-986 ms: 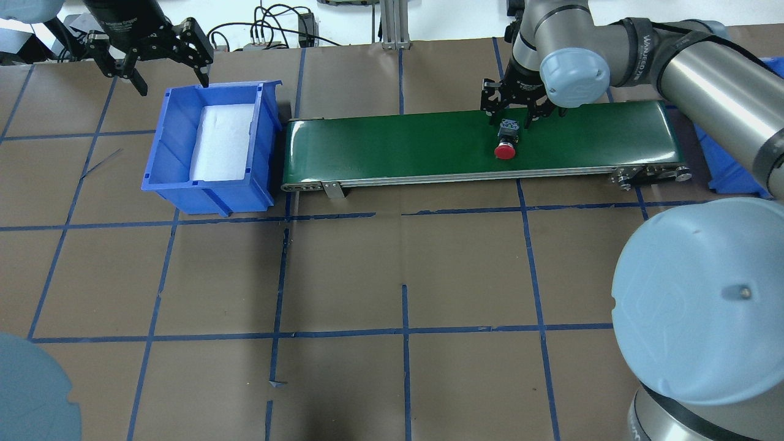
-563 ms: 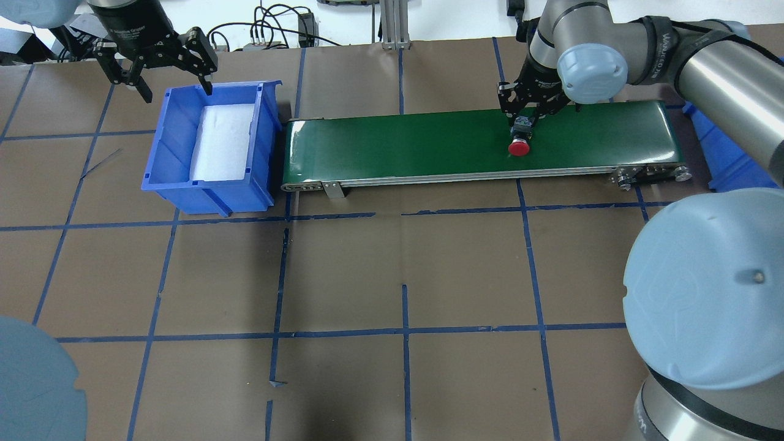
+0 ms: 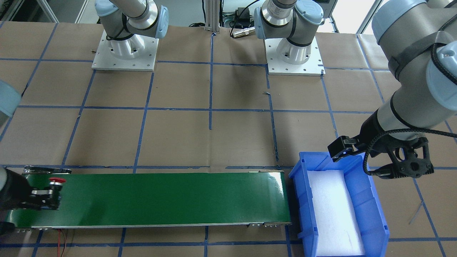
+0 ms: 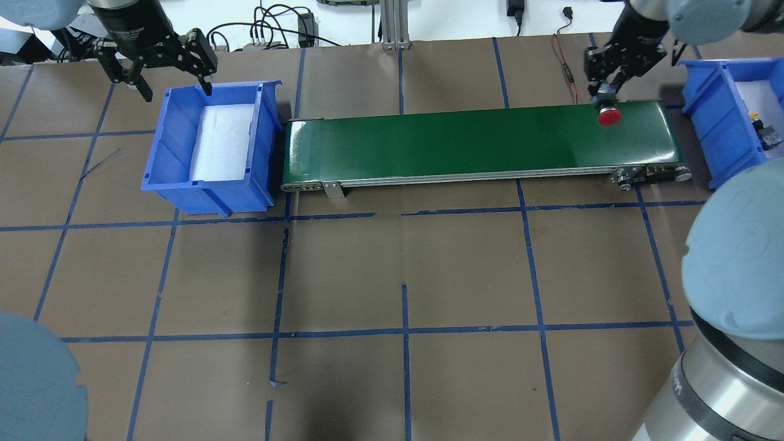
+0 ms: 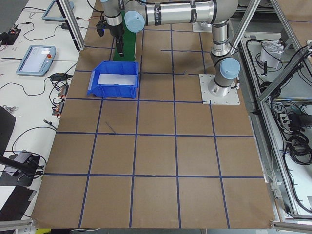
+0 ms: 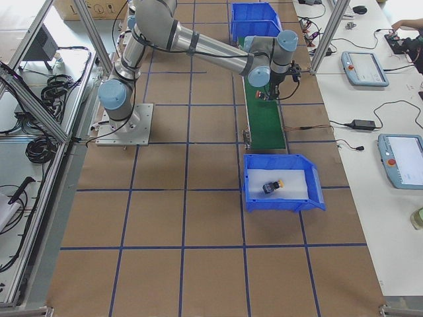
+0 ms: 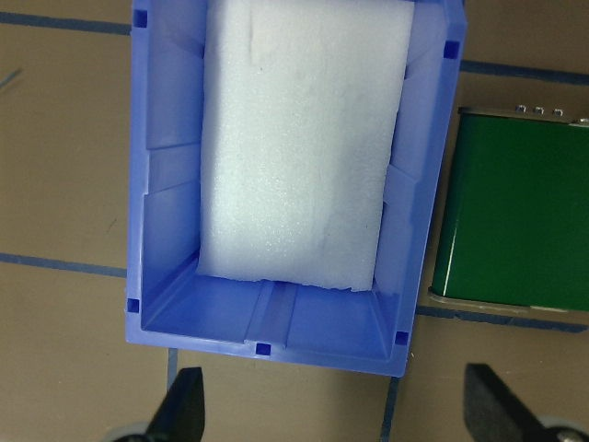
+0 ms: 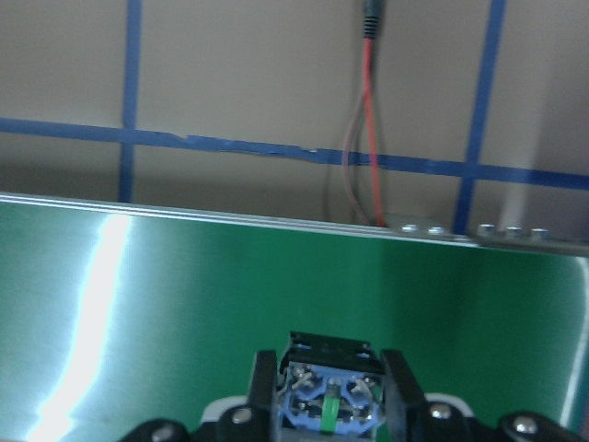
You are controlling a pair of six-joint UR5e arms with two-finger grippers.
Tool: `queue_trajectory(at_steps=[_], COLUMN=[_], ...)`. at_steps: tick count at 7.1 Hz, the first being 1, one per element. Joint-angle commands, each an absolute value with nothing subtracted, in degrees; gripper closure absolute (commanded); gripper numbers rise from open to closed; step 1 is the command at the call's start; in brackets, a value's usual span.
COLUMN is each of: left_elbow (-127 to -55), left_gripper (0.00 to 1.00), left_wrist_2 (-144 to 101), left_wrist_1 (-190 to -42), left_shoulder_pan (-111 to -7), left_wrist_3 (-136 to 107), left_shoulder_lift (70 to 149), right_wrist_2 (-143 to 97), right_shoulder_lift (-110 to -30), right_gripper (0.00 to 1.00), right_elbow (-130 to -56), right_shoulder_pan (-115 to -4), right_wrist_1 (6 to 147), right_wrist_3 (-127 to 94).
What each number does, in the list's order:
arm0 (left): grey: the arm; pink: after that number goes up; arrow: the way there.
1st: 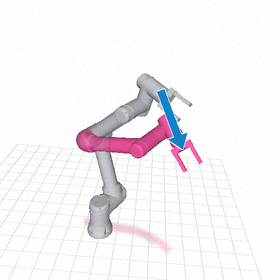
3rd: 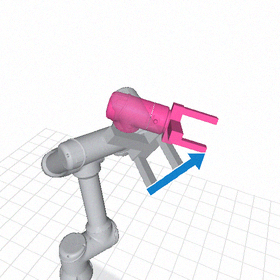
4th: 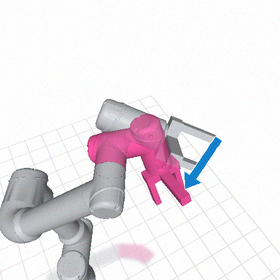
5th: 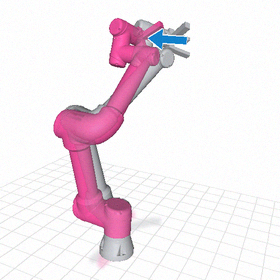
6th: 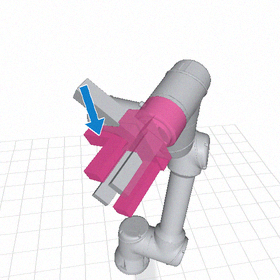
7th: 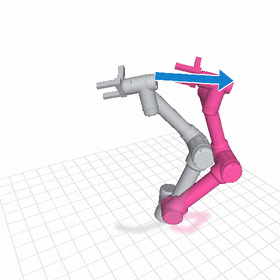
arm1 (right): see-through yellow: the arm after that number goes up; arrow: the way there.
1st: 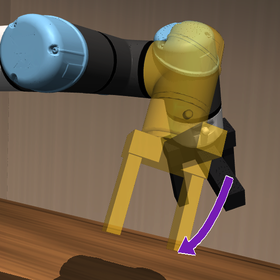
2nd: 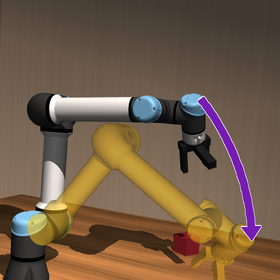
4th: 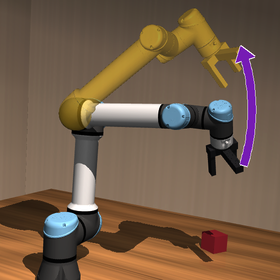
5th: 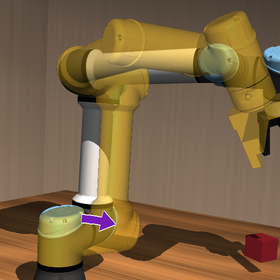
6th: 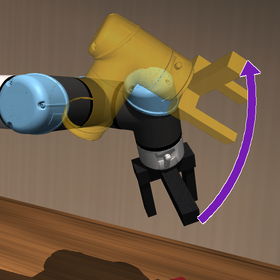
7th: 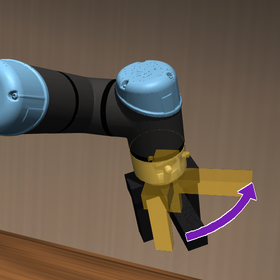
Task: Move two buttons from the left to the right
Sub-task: 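Lift the red button and carry it over the far blue bin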
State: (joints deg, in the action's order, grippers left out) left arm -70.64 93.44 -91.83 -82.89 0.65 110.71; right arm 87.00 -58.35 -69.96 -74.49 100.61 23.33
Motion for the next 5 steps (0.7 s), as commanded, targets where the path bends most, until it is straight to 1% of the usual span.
queue_trajectory(at_steps=[1, 3, 5], left_elbow=[-70.7, -70.4, -70.4], left_gripper=[0.00, 0.00, 0.00], left_wrist_2=[93.3, 93.3, 93.0], left_wrist_1=[-91.8, -91.8, -91.8], left_shoulder_pan=[-82.7, -82.8, -82.7], left_wrist_3=[0.4, 0.3, 0.1], left_shoulder_lift=[110.9, 111.8, 111.8], right_wrist_2=[88.6, 89.3, 89.8], right_shoulder_lift=[-59.8, -58.7, -56.0], right_gripper=[0.93, 0.92, 0.92], right_elbow=[-67.9, -63.4, -58.6], right_shoulder_pan=[-65.9, -59.6, -56.9], right_wrist_1=[97.9, 97.6, 95.4], right_wrist_3=[37.5, 47.5, 51.6])
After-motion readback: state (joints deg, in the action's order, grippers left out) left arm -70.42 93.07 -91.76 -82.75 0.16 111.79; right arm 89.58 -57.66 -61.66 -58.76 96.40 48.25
